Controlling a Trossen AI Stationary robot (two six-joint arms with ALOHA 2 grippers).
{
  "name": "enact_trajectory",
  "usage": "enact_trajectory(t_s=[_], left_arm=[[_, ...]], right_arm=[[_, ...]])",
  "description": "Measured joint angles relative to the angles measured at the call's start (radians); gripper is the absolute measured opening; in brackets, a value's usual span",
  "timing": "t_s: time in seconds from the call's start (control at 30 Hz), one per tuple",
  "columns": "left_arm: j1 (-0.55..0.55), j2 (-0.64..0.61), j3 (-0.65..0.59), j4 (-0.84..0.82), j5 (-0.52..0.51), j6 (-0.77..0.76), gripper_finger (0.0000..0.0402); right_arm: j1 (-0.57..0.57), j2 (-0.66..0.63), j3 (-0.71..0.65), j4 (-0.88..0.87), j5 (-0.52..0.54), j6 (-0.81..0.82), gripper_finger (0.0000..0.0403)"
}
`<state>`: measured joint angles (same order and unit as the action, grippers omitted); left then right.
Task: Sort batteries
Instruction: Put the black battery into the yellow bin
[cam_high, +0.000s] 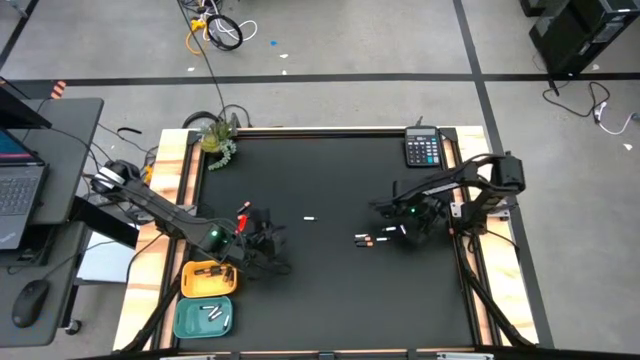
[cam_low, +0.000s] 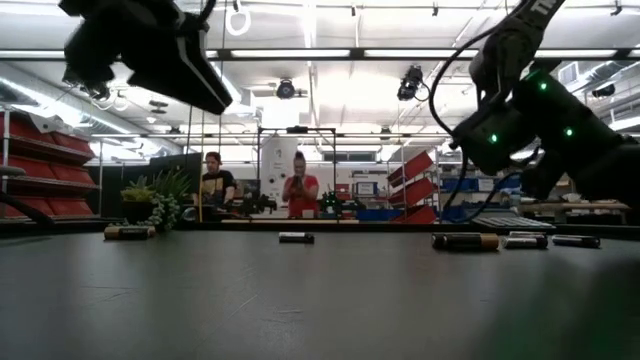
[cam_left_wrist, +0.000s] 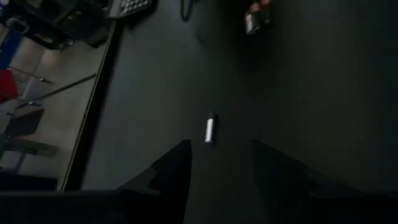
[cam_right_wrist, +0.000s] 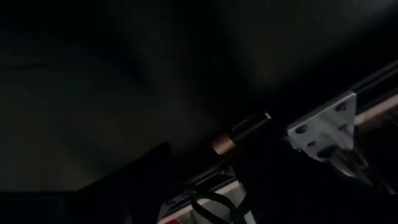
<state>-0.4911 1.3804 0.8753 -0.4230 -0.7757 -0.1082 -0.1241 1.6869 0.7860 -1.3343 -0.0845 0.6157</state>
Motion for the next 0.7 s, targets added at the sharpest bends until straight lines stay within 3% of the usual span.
enact_trajectory(t_s=[0.2,0.43,0.57,0.7], left_arm=[[0.0,0.001,-0.079,0.148,-0.042,0.0,0.0172],[-0.001,0.001,-0.126,0.223,-0.043,-0.007,0.0172],[-0.002,0.001,-0.127,0.224,-0.042,-0.011,0.0172],[-0.002,0.001,-0.127,0.228,-0.042,-0.012,0.0172]], right_arm=[[0.02,0.051,-0.001,0.003,0.095,0.189,0.0263],[0.058,0.021,-0.003,-0.025,0.351,0.418,0.0244],[0.104,0.02,-0.003,-0.029,0.36,0.473,0.0234],[0.151,0.02,-0.003,-0.015,0.353,0.649,0.0229]])
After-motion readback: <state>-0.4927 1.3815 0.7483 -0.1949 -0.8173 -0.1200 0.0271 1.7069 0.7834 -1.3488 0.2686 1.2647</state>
